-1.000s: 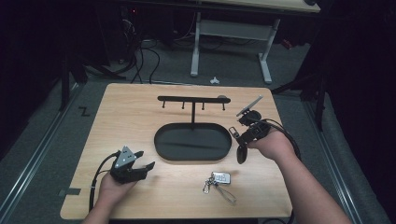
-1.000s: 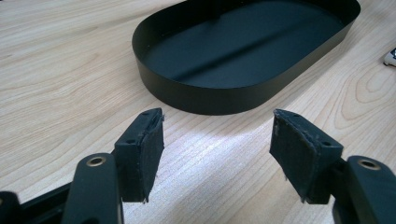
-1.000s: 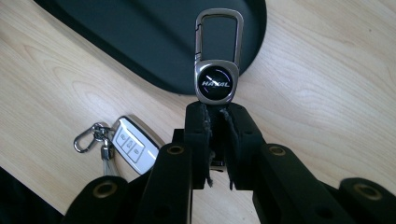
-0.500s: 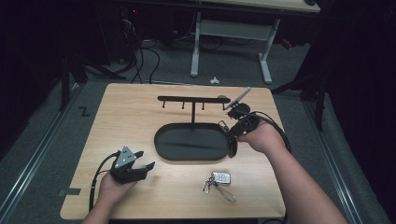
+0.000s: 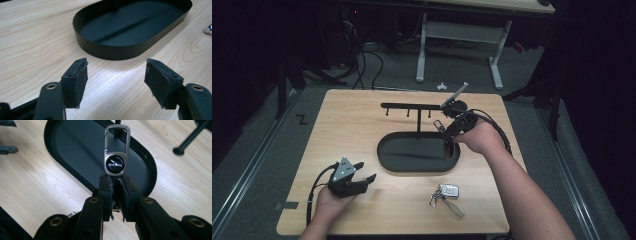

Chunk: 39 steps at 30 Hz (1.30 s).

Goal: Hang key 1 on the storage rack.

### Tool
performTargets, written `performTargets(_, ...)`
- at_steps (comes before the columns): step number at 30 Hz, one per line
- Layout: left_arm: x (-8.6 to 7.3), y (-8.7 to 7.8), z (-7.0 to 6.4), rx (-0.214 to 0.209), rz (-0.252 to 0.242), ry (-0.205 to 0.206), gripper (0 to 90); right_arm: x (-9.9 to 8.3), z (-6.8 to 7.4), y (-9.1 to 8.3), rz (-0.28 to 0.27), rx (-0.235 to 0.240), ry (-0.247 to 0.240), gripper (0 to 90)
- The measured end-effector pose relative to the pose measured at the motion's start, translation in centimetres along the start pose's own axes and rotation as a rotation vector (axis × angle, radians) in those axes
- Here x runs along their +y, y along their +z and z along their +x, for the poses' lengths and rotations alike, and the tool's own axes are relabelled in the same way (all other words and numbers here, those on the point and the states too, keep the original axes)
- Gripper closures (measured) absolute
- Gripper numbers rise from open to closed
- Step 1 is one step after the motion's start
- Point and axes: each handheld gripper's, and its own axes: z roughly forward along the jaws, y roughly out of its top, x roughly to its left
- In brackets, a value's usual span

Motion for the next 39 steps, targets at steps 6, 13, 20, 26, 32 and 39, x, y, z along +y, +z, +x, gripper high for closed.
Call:
performTargets(6, -0.4, -0.7, 0.3, 0.014, 0.0, -0.014, 35.2, 1.1, 0.2, 0.1, -0.003, -0.001, 0.008, 80.7)
performTargets(13, -0.8, -1.2, 0.4, 0.023, 0.003, -0.025, 35.2, 2.1, 0.0, -0.1, -0.028, -0.002, -0.003, 80.8)
performTargets(20, -0.9, -1.3, 0.5, 0.023, 0.004, -0.027, 35.2, 2.9, 0.2, 0.0, -0.03, -0.001, 0.007, 80.7)
performTargets(26, -0.8, -1.2, 0.5, 0.019, 0.006, -0.025, 35.2, 3.2, 0.1, 0.2, -0.032, -0.004, -0.003, 80.7)
performTargets(32, -0.8, -1.2, 0.5, 0.017, 0.005, -0.024, 35.2, 3.0, 0.0, 1.1, -0.025, -0.013, 0.017, 80.7)
performTargets(39, -0.8, -1.1, 0.4, 0.015, 0.006, -0.02, 35.3, 3.1, 0.0, 2.4, -0.041, -0.012, 0.023, 80.6)
